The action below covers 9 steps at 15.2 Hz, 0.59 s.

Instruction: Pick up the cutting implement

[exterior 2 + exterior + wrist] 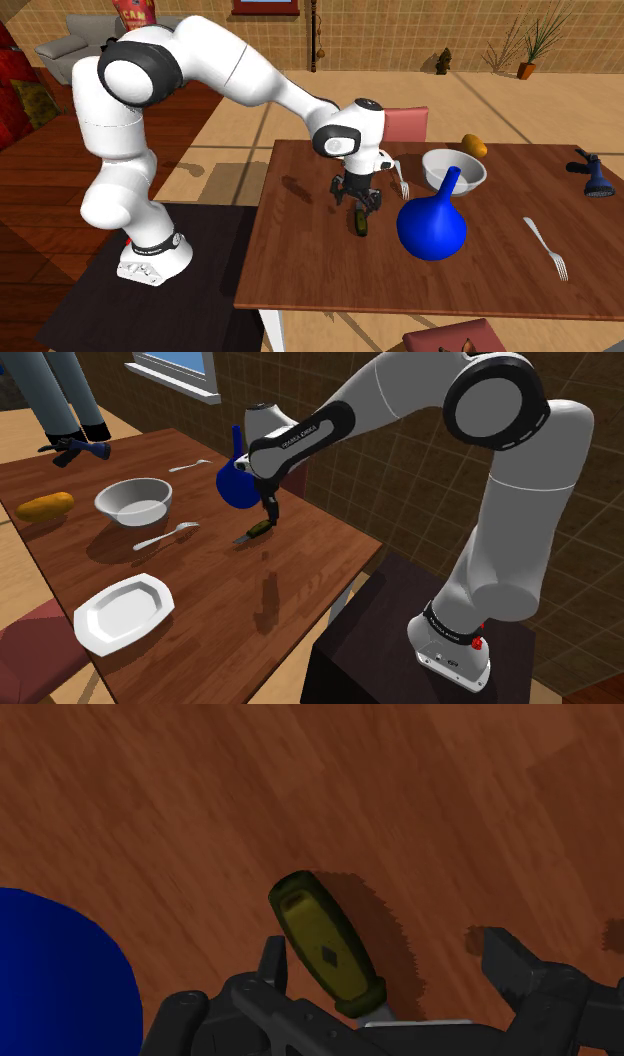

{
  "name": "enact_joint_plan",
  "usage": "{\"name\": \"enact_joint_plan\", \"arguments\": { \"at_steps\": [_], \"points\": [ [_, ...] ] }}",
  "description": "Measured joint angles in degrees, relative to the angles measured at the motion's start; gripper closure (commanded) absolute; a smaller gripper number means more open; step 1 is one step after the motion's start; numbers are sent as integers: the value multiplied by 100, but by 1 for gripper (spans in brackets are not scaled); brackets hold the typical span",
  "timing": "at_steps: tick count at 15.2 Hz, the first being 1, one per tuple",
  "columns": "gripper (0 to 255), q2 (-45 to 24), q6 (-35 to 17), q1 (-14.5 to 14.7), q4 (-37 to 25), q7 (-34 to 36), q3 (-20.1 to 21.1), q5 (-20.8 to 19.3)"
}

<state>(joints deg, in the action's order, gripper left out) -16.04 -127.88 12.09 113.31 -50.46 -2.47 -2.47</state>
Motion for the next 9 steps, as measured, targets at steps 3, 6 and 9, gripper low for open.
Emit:
{"name": "enact_joint_plan", "arguments": {
  "at_steps": [3, 6, 9],
  "points": [
    [0, -481, -172, 95, -421, -349, 142, -109],
    [0, -796, -307, 152, -671, -556, 224, -188],
    [0, -953, -483, 160, -661, -570, 231, -208]
  ]
}}
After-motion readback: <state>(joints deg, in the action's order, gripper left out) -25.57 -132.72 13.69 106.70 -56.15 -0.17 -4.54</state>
